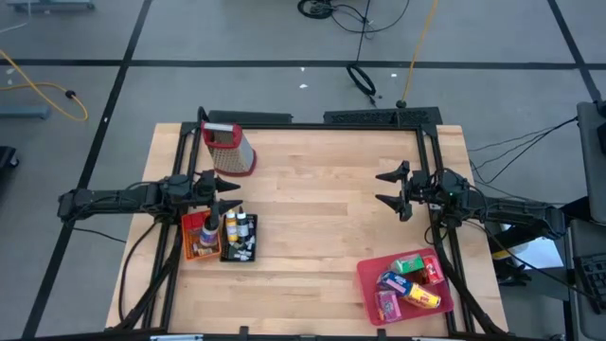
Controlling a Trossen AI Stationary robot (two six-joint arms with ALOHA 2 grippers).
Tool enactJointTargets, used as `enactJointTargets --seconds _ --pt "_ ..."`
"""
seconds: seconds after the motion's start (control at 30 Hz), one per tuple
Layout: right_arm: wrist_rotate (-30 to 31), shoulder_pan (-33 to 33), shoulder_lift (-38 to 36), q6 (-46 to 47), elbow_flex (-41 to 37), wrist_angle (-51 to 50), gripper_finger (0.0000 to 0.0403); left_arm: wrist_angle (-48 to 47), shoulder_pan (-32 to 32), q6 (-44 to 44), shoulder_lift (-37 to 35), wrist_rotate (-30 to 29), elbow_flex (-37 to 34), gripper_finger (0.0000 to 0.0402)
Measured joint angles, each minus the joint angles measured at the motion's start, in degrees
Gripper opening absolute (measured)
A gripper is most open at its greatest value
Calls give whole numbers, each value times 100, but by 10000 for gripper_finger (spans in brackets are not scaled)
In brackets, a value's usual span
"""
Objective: Pick & Place Kitchen Items
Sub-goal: Return to Home Position
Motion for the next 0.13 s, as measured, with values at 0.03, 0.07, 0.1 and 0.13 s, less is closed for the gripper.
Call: enactJointTargets --seconds 0.03,0.07,0.1,0.13 --pt "-2 0 0 0 0 0 309 0 0 0 0 0 0 294" --pt "-1 0 0 1 0 0 309 0 0 0 0 -1 0 294" --pt "-1 -1 0 0 0 0 309 0 0 0 0 0 0 294" --pt "0 0 0 0 0 0 309 0 -2 0 0 -1 0 294"
